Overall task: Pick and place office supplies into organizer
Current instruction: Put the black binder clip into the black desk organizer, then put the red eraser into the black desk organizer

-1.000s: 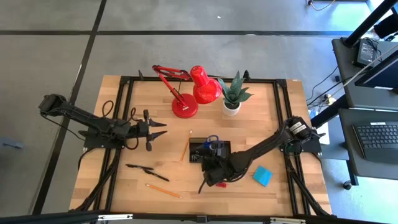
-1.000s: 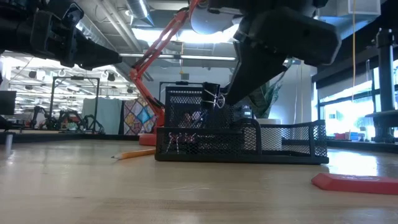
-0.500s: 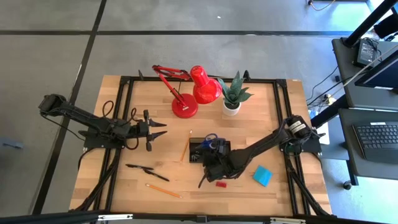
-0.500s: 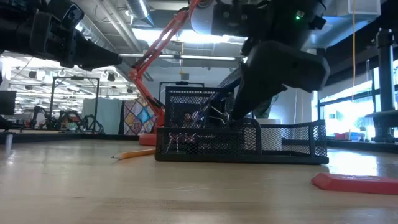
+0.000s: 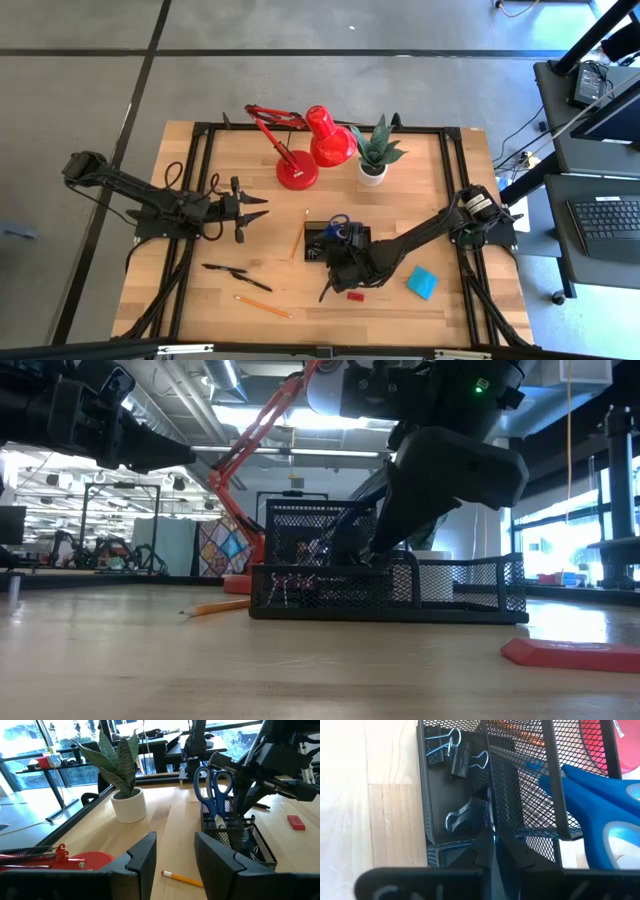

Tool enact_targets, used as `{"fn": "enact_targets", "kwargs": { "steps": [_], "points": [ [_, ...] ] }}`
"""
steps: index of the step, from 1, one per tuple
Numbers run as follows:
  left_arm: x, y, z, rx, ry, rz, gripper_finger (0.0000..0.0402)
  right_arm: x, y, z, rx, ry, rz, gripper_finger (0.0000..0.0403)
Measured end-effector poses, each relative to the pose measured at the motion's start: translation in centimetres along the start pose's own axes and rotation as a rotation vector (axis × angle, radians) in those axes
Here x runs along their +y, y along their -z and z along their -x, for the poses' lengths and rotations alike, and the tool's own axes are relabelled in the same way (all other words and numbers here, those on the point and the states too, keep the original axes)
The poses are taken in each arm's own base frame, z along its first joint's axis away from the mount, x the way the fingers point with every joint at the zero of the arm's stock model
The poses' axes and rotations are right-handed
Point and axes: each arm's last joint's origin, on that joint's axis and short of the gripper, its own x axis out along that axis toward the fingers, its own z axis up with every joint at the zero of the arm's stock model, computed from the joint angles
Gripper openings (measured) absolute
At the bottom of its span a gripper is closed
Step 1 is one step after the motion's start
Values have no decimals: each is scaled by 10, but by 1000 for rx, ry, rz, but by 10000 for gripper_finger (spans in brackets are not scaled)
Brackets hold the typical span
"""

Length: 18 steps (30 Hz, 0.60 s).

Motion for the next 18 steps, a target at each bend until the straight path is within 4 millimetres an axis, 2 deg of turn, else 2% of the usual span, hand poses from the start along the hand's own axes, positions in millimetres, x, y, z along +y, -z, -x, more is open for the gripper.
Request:
{"fn": "enact_targets", "kwargs": {
  "steps": [12,15,18],
  "points": [
    [0,0,0,0,0,0,127,0,-2,3,14,-11,10,27],
    [0,0,0,0,0,0,127,3,-5,14,42,-73,22,28],
    [0,0,0,0,0,0,127,6,-13,31,34,-125,-38,28]
  ]
}}
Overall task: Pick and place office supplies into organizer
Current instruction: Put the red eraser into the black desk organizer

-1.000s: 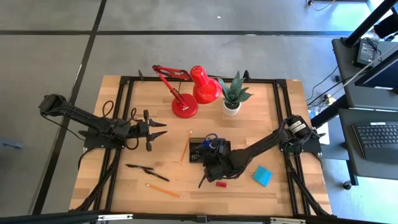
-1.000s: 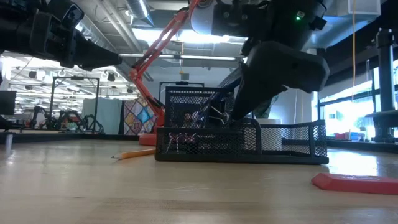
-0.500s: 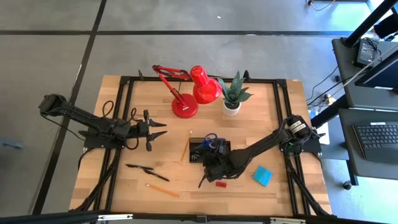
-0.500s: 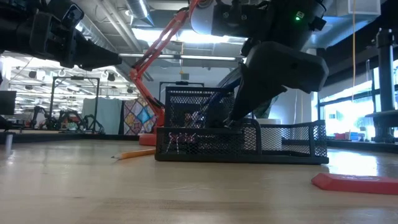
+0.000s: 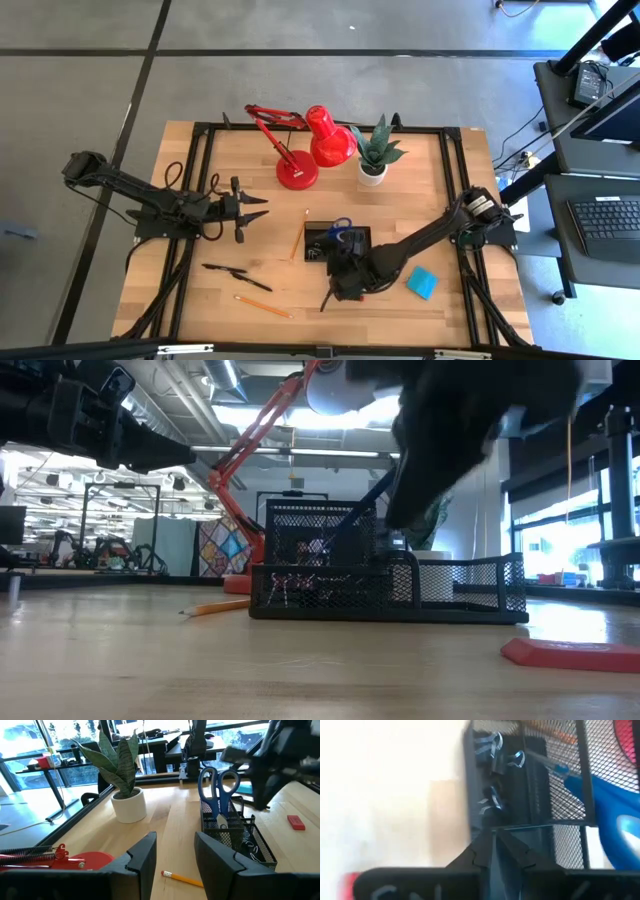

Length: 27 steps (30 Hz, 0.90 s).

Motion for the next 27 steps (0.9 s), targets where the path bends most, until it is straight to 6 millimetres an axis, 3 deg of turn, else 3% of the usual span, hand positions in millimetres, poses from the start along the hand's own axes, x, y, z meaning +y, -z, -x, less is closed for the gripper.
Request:
{"fn": "enact_targets", "kwargs": {
  "steps": [10,14,21,27],
  "points": [
    [0,1,0,11,1,-6,127,30,5,55,6,-59,-33,30],
    [0,1,0,13,1,-7,127,44,14,65,4,-94,-91,61],
    [0,2,0,18,1,-10,127,65,37,62,-19,-102,-139,167],
    [0,2,0,19,1,-10,127,82,51,50,-90,-177,-115,214]
  ]
}}
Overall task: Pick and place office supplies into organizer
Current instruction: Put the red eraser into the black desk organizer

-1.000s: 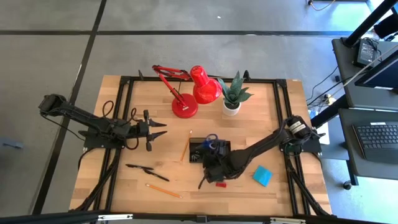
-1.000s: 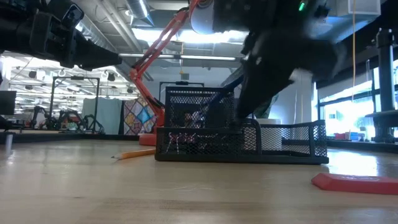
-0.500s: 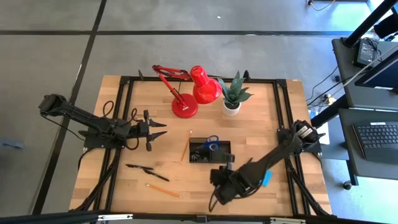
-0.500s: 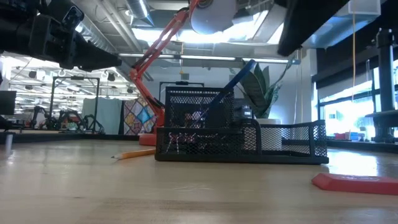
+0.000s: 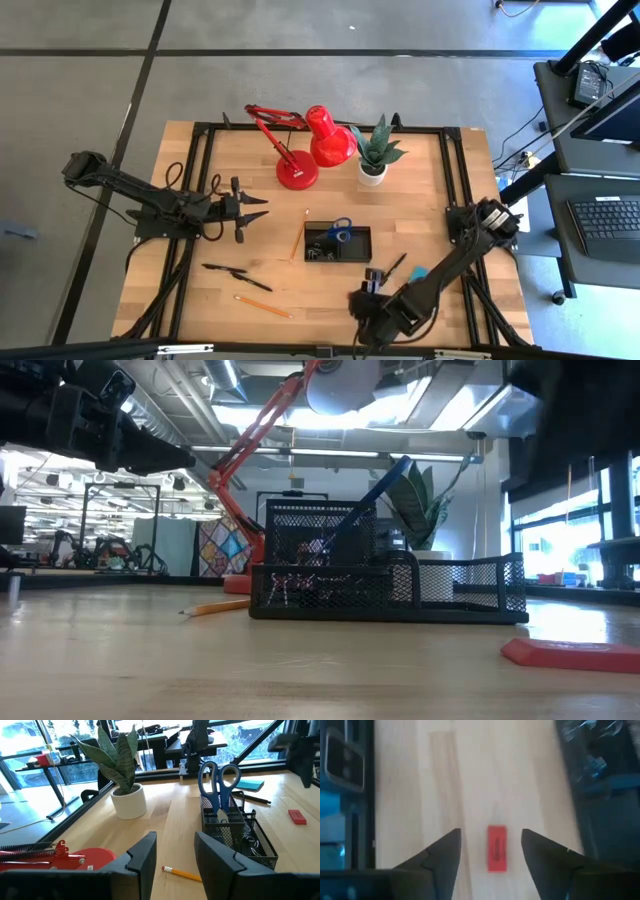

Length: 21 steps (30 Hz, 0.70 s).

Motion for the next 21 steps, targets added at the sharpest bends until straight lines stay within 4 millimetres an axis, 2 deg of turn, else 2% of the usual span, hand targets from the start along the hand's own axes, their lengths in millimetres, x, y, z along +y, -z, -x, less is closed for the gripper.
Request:
{"fn": "enact_targets", "kwargs": {
  "steps": [8,21],
  "points": [
    [0,0,0,0,0,0,127,-7,28,-22,50,0,-3,209],
    [0,0,0,0,0,0,127,-12,50,-46,-4,-57,34,196]
  ]
}}
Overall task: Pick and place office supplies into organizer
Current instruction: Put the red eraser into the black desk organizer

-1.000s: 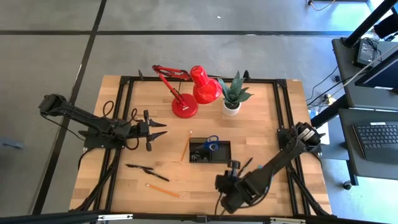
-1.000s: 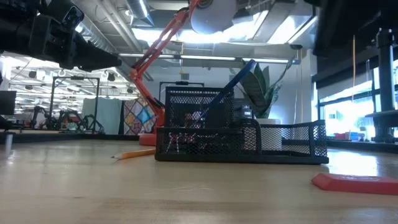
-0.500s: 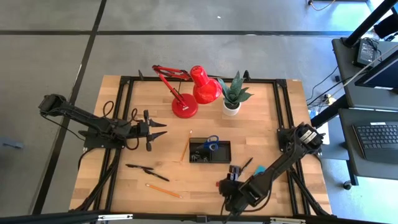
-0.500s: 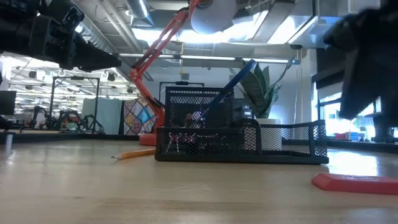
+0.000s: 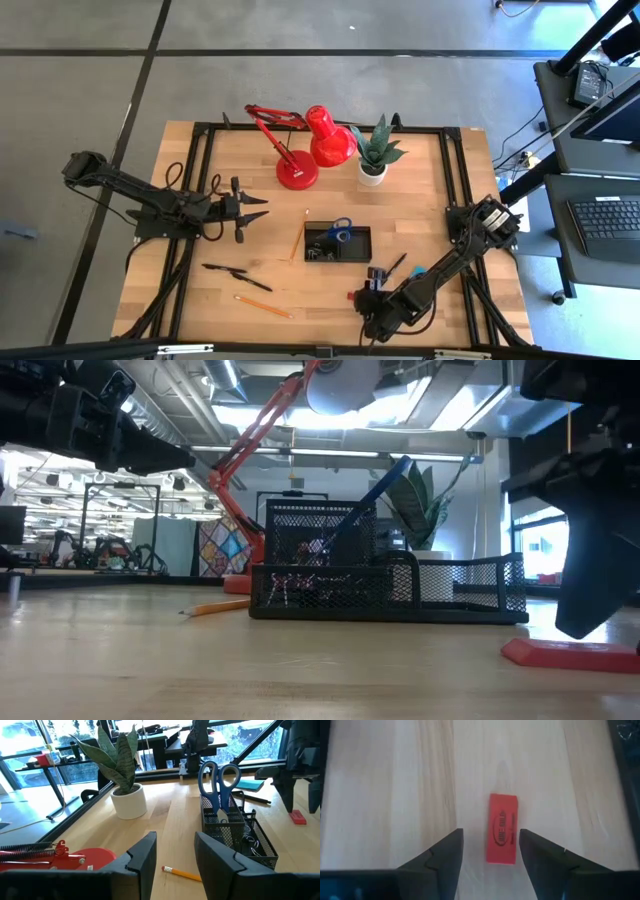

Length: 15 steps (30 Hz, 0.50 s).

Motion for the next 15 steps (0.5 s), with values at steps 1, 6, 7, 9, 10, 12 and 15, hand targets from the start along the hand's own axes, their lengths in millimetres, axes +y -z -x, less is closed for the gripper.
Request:
{"fn": "enact_targets", "kwargs": {
  "steps": [1,6,7,9,10,12,15],
  "points": [
    [0,0,0,0,0,0,127,-1,1,-1,4,4,-2,196],
    [0,0,0,0,0,0,127,-6,6,-4,11,15,-33,196],
    [0,0,0,0,0,0,127,-7,7,-5,12,17,-45,196],
    [0,0,0,0,0,0,127,-9,8,-7,11,16,-55,193],
    [0,0,0,0,0,0,127,-9,8,-7,11,16,-56,191],
    [0,0,0,0,0,0,127,-10,8,-8,11,16,-54,182],
    [0,0,0,0,0,0,127,-11,7,-8,10,17,-55,166]
  ]
}}
